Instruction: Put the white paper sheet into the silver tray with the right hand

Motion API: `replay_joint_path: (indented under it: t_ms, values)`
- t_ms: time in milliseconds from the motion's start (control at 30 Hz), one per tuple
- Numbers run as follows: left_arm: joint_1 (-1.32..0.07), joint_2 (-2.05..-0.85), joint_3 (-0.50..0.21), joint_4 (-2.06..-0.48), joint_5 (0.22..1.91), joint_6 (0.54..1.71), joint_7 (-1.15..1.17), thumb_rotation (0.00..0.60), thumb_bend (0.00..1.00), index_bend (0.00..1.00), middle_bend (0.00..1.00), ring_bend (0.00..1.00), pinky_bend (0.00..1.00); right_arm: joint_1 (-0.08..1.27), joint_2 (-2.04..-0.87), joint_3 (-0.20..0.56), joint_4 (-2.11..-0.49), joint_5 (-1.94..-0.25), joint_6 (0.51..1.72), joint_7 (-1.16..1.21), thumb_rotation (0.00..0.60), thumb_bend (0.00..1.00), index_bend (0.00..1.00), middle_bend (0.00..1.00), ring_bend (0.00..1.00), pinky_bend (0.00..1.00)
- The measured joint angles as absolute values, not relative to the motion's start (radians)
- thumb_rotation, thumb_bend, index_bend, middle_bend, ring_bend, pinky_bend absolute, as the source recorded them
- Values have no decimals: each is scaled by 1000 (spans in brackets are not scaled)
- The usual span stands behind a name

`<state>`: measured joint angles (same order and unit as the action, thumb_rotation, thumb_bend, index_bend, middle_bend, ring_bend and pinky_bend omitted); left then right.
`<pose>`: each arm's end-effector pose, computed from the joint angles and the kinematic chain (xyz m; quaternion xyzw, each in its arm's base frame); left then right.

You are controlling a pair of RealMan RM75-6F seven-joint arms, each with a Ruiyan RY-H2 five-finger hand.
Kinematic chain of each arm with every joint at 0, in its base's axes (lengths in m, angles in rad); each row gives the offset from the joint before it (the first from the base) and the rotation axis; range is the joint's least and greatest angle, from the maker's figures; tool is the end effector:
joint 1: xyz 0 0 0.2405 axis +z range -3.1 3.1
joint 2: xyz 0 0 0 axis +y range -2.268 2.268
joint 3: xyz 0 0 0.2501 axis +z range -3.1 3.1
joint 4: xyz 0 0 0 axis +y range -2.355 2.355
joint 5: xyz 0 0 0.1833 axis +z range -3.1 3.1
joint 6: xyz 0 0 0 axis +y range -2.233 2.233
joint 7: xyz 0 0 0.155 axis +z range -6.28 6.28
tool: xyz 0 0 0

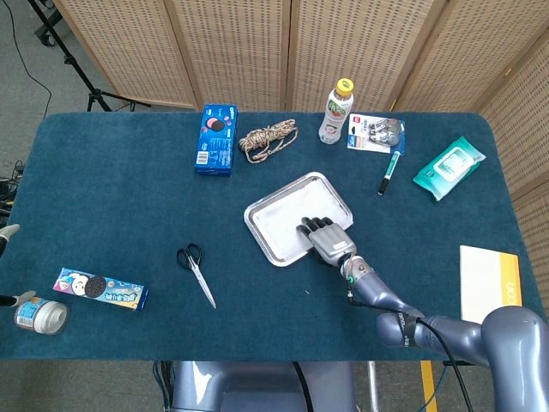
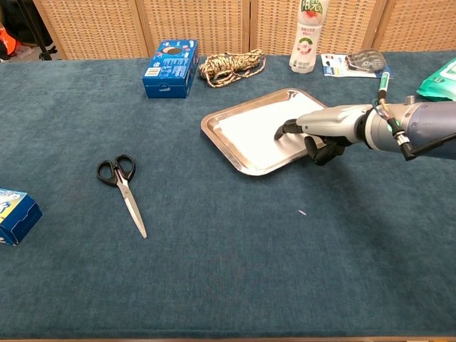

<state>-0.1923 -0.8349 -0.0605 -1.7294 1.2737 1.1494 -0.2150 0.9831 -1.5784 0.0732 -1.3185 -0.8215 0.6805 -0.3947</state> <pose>-0.3138 0.2140 0.2307 -0.5614 -0.5133 -0.3133 0.5685 -0.1391 -0.3738 -0.0341 0.8083 -0.3926 0.2339 0.3713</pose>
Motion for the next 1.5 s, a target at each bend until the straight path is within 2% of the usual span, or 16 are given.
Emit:
replay_joint_path:
  t_ms: [400, 867, 900, 967, 1033, 1100, 1133, 1300, 1500]
  values:
    - [-193, -834, -59, -1730, 1278, 1149, -217, 600, 0, 0, 0, 0, 0, 979, -1571, 80, -1348, -846, 697, -388, 600, 1000, 68, 29, 0, 76]
    - [-185, -831, -57, -1731, 1290, 1163, -228, 600, 0, 0, 0, 0, 0, 977, -1560, 139, -1407, -900, 769, -365, 600, 997, 68, 22, 0, 44]
    - [-185, -831, -57, -1731, 1291, 1164, -229, 600, 0, 0, 0, 0, 0, 977, -1554, 142, -1418, -904, 774, -362, 600, 945, 68, 22, 0, 41]
    - [-184, -831, -57, -1730, 1292, 1166, -230, 600, 0, 0, 0, 0, 0, 973, -1535, 152, -1448, -918, 788, -356, 600, 666, 68, 22, 0, 40]
    - [-183, -831, -57, -1729, 1294, 1168, -231, 600, 0, 0, 0, 0, 0, 966, -1509, 161, -1486, -943, 813, -348, 600, 207, 56, 19, 0, 40]
    - [-181, -831, -57, -1728, 1296, 1173, -232, 600, 0, 0, 0, 0, 0, 955, -1486, 169, -1517, -973, 846, -340, 600, 31, 39, 13, 0, 40]
    - [-180, -833, -57, -1728, 1299, 1179, -233, 600, 0, 0, 0, 0, 0, 945, -1470, 172, -1534, -998, 874, -335, 600, 4, 33, 9, 0, 38]
    - [-168, -842, -57, -1723, 1313, 1214, -230, 600, 0, 0, 0, 0, 0, 884, -1412, 171, -1574, -1137, 1029, -315, 600, 0, 29, 0, 0, 10]
    - [-148, -864, -55, -1721, 1333, 1269, -210, 600, 0, 0, 0, 0, 0, 727, -1323, 132, -1585, -1303, 1284, -251, 600, 0, 29, 0, 0, 0]
